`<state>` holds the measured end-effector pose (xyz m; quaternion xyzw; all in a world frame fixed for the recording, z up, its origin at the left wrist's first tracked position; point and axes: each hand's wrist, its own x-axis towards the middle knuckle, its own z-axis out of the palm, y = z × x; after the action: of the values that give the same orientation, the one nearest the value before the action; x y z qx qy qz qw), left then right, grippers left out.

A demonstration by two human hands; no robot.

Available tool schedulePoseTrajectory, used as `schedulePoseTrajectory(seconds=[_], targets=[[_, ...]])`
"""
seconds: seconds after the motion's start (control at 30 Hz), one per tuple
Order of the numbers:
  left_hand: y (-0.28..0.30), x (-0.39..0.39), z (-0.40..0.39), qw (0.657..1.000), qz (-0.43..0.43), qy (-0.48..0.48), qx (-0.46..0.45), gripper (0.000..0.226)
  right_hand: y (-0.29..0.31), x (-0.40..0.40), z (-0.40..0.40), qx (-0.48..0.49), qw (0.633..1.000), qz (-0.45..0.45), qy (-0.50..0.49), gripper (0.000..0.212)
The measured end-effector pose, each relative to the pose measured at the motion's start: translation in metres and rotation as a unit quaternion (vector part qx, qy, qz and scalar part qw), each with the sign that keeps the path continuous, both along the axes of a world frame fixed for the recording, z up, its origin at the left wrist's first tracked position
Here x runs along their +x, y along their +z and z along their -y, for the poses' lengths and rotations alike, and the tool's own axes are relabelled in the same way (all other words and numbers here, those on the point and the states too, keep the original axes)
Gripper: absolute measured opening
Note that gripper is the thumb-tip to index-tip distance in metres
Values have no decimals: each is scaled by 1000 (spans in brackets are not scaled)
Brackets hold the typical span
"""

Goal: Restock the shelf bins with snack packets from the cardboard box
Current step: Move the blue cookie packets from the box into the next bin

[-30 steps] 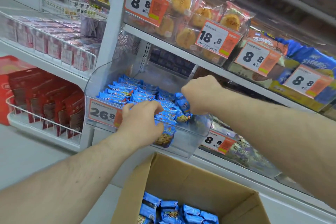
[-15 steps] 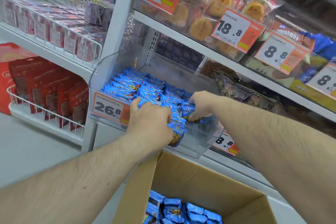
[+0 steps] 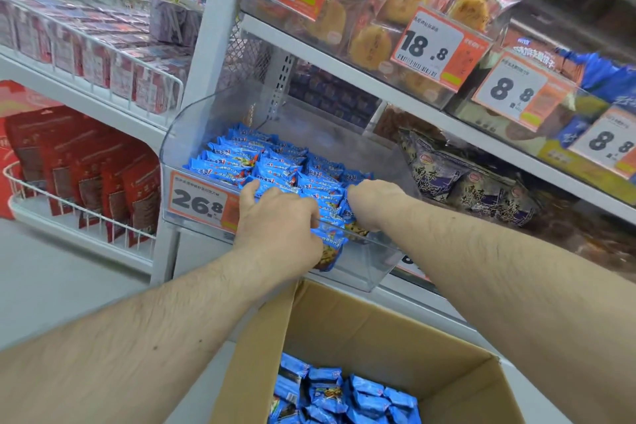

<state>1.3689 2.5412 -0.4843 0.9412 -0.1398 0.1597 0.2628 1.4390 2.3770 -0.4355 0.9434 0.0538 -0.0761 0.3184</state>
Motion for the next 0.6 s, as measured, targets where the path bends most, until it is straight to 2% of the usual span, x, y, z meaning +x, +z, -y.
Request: schedulePoseTrajectory(seconds=[0.07, 0.13, 0.3, 0.4, 0.5, 0.57, 0.6], targets=[[0, 0, 0, 1000, -2, -2, 2, 11, -2, -3, -3, 19, 999, 37, 0, 25], [0, 0, 0, 1000, 1, -3, 6, 14, -7, -7, -2, 43, 998, 53, -12, 26], [0, -2, 0, 1000, 6, -3, 14, 16, -10, -5, 2, 57, 998, 27, -25, 26], [4, -6, 2, 1000, 11, 3, 25, 25, -3, -9, -2, 69, 997, 24, -37, 24], [12, -17, 9, 998, 61, -16, 31, 34, 13, -29, -11, 145, 983, 99, -45, 18], [18, -31, 17, 994, 93, -58, -11, 26, 24, -52, -11, 192, 963, 187, 1, 13], [19, -39, 20, 992, 77, -83, -47, 20, 26, -66, -9, 218, 949, 226, 33, 16]])
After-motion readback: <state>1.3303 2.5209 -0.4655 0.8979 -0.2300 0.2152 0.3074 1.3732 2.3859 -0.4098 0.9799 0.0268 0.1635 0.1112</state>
